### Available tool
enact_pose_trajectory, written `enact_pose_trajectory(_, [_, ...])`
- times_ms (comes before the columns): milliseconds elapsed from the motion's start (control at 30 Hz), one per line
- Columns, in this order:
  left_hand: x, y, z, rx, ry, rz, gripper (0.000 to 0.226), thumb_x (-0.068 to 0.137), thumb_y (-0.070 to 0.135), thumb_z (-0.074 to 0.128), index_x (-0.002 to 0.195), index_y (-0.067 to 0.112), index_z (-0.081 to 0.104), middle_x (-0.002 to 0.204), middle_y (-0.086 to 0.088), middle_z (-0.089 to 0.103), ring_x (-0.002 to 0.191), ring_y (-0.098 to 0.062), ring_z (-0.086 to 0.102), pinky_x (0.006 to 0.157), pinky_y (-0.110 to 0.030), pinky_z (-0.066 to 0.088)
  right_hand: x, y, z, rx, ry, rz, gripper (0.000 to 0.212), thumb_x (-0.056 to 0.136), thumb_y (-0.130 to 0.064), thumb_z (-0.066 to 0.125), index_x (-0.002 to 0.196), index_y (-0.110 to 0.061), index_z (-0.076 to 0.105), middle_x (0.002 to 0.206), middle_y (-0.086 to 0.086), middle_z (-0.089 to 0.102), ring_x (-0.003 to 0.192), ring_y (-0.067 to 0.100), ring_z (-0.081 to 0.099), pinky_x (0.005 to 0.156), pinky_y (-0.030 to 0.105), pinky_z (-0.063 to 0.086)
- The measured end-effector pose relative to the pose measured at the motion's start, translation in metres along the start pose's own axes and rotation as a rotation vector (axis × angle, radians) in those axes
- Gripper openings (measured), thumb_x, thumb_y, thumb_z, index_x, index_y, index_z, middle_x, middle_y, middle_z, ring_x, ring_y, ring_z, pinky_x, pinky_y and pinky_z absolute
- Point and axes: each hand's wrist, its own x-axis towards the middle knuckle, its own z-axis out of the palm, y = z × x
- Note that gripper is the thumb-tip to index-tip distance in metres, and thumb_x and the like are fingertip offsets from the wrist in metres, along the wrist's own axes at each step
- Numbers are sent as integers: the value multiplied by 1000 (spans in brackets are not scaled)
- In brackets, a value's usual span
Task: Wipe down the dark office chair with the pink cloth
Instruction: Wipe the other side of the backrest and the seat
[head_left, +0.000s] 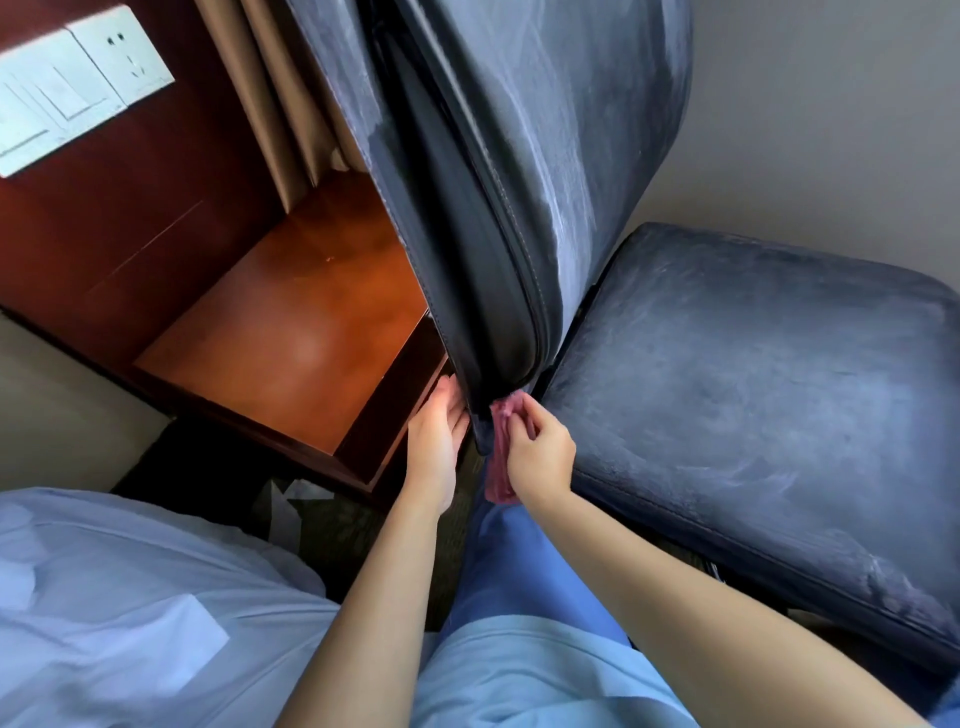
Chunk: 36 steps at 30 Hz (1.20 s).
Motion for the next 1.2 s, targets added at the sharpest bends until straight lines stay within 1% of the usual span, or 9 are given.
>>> enact_pose_trajectory(167, [3,-3,1,16,6,-8,31,103,28,34,123,18,56,116,4,62,106,0,58,95,-20,42,4,5,9,-104,-40,-44,22,96,-19,49,112,-18,65,102,-3,49,89,10,48,69,10,28])
enact_pose_trajectory(300, [8,-5,2,17,22,-11,34,102,27,36,129,17,54,125,3,61,117,-5,54,103,-23,38,12,2,17,-205,-45,15,29,97,-20,45,121,-24,61,107,2,55,93,18,54,74,20,36])
enact_pose_trajectory(400, [13,-3,2,21,23,-9,35,101,24,37,131,16,53,125,3,60,117,-5,54,99,-20,40,16,-9,14,-160,-45,97,28,95,-14,45,113,-18,65,104,11,66,95,26,60,79,32,47])
enact_pose_trajectory(500, [16,-3,0,22,11,-7,37,101,24,36,132,14,53,128,-1,61,117,-6,56,97,-22,43,10,-15,13,-111,-30,7,21,93,-13,46,96,-18,66,95,6,61,88,20,57,72,26,40])
enact_pose_trajectory(600, [16,-6,-1,26,6,-11,36,101,25,36,130,15,55,128,-1,61,119,-8,55,105,-26,39,8,-11,19,-151,-32,2,19,94,-13,45,95,-17,63,96,1,51,85,15,50,70,18,32])
enact_pose_trajectory(700, [17,-6,-1,39,21,-11,39,101,26,36,136,16,49,135,0,55,125,-9,50,107,-27,36,15,-12,22,-212,-32,41,19,93,-13,45,87,-19,62,93,4,55,82,19,50,68,21,32])
enact_pose_trajectory(833, [19,-4,2,42,54,-13,39,100,23,36,137,16,48,138,-1,52,127,-11,48,103,-24,38,24,-20,11,-162,-106,214,26,95,-19,47,107,-21,69,102,6,68,92,22,60,71,24,41])
enact_pose_trajectory(1000, [19,-3,2,18,25,3,32,101,21,37,127,17,56,128,-1,61,116,-7,57,99,-22,42,9,-16,14,-126,-83,53,23,91,-13,47,94,-23,67,97,4,62,85,16,57,71,22,39])
enact_pose_trajectory(1200, [21,-1,2,19,54,-4,38,100,21,37,136,14,48,135,-2,55,123,-10,51,96,-20,40,25,-24,12,-179,-141,222,25,95,-24,47,104,-18,70,96,8,69,89,24,62,72,26,45])
